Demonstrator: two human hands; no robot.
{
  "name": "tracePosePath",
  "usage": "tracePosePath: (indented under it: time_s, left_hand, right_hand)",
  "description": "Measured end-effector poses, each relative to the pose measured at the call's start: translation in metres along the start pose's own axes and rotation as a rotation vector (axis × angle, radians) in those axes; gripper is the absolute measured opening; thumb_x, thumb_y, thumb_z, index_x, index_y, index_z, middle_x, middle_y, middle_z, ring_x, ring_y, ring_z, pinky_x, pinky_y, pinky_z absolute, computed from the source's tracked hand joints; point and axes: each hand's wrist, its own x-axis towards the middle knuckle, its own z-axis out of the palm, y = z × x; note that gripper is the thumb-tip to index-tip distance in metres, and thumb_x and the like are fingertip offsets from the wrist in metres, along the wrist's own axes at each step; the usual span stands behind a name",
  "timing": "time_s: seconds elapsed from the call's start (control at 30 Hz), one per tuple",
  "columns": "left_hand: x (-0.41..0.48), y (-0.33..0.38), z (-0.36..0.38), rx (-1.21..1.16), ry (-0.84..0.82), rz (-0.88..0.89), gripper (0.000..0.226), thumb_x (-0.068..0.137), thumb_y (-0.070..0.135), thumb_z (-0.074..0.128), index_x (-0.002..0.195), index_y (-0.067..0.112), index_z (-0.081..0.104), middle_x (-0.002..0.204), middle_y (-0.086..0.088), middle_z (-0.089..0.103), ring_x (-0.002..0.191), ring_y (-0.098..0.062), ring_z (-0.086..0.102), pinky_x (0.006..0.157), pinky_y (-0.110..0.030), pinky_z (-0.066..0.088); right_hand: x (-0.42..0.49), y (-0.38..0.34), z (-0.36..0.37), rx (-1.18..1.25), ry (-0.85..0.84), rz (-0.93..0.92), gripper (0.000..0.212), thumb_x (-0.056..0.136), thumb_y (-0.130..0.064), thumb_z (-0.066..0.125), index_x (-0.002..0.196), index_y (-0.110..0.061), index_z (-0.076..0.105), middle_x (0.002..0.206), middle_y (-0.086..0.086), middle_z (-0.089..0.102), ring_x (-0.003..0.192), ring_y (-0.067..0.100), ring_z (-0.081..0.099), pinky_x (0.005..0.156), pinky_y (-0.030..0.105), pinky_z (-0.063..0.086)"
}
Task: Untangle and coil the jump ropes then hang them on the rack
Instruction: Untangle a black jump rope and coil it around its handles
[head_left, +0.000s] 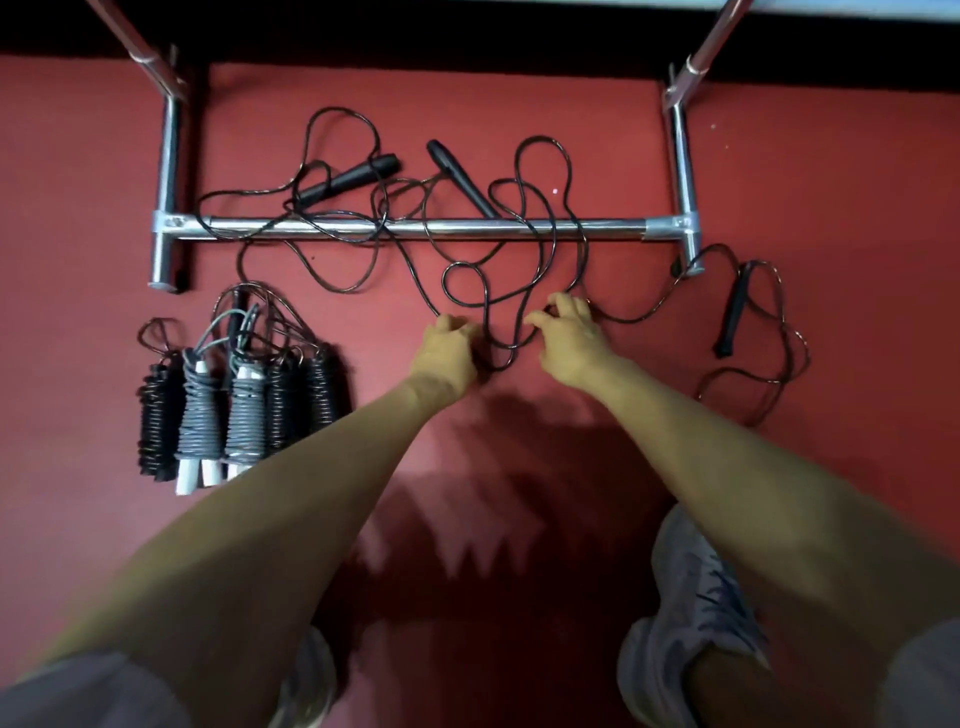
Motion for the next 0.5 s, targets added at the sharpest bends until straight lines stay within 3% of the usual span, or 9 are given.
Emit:
tracePosePath:
  time_s: [0.07, 0.13, 0.3, 0.5]
  left_hand:
    - [-0.001, -0.007, 0.014, 0.123, 0.057, 0.049, 0.038, 0.084, 0.009, 0.058, 0.122, 0.012, 0.060, 0.133, -0.012, 0.043, 0.121, -0.034, 0.039, 0.101, -0.038, 0.037]
    - [0.000, -0.013, 0.021, 0.135, 0.118, 0.031, 0.028, 0.085, 0.012, 0.057, 0.113, 0.011, 0.061, 0.122, -0.011, 0.045, 0.116, -0.033, 0.041, 0.093, -0.041, 0.041]
    - [-0.006, -0.017, 0.008, 0.268, 0.087, 0.034, 0.026, 0.093, 0.023, 0.052, 0.116, 0.013, 0.059, 0.125, -0.009, 0.053, 0.115, -0.032, 0.041, 0.089, -0.038, 0.034]
    - [-0.041, 0.016, -0.039, 0.087, 0.202, 0.110, 0.025, 0.099, 0.020, 0.046, 0.117, 0.009, 0.058, 0.113, -0.015, 0.057, 0.109, -0.036, 0.051, 0.085, -0.041, 0.040]
  right_hand:
    - [0.002, 0.004, 0.011, 0.016, 0.073, -0.011, 0.030, 0.089, -0.013, 0.059, 0.119, -0.014, 0.060, 0.140, 0.011, 0.037, 0.131, 0.031, 0.033, 0.103, 0.040, 0.037]
    - [0.001, 0.006, 0.019, 0.027, 0.145, -0.024, 0.021, 0.091, -0.018, 0.059, 0.109, -0.009, 0.065, 0.138, 0.011, 0.042, 0.128, 0.032, 0.037, 0.101, 0.039, 0.037]
    - [-0.010, 0.002, 0.013, 0.137, 0.221, 0.041, 0.022, 0.093, -0.024, 0.059, 0.108, -0.012, 0.070, 0.124, 0.011, 0.054, 0.120, 0.031, 0.043, 0.099, 0.037, 0.037]
    - [-0.039, -0.024, -0.047, 0.285, 0.263, 0.038, 0.023, 0.095, -0.020, 0.056, 0.108, -0.006, 0.069, 0.104, 0.022, 0.061, 0.100, 0.037, 0.057, 0.086, 0.037, 0.043]
